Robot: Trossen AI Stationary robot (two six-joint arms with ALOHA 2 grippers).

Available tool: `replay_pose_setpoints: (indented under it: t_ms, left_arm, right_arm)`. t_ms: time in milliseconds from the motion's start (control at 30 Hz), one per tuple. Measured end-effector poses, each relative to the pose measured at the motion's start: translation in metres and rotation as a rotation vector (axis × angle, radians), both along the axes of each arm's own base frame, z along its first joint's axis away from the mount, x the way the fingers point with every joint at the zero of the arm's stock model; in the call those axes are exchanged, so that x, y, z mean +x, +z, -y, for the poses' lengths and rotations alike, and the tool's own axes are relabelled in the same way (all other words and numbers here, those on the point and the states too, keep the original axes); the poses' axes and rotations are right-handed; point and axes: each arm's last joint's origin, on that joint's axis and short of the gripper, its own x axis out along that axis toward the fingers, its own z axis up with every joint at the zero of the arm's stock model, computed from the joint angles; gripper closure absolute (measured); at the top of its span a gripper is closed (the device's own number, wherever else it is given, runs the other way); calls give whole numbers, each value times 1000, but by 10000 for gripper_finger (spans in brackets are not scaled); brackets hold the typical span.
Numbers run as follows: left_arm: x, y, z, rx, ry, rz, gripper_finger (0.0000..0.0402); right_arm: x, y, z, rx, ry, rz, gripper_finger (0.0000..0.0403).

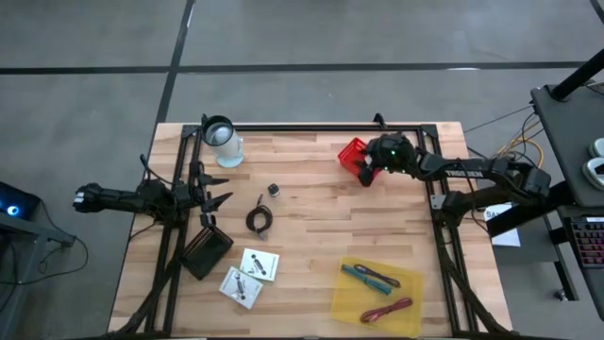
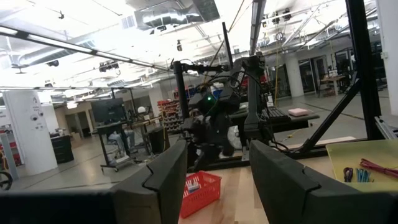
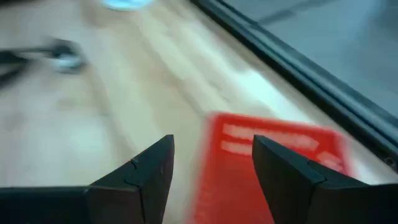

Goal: Pick and place items into bin
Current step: Put the black charger adapter into the orange bin

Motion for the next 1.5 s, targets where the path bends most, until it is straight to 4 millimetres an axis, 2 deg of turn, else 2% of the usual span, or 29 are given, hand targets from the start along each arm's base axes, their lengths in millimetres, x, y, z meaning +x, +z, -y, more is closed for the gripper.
replay_pose_setpoints:
  t_ms: [133,333,600,800,1100,1267,1500]
  left_arm:
    - [0,0,0,0,0,-1,242]
    - [0,0,0,0,0,-1,242]
    - [0,0,0,0,0,0,242]
    - [0,0,0,0,0,3,242]
    - [0,0,0,-1,0,3,242]
    - [0,0,0,-2,0,5,242]
    - [1,-2,0,1,0,-19,242]
  right_arm:
    - [7,3,-9,-13,98,52,200]
    - [7,-6,-32,-31,167,150,200]
    - [-16,-28,-66,-94,129,197,199]
    - [-33,-24,-88,-166,206,370,199]
    - [-54,-13,-96,-284,236,502,199]
    - [-60,-1,-99,-386,304,576,199]
    - [-64,13,-99,-525,298,681,199]
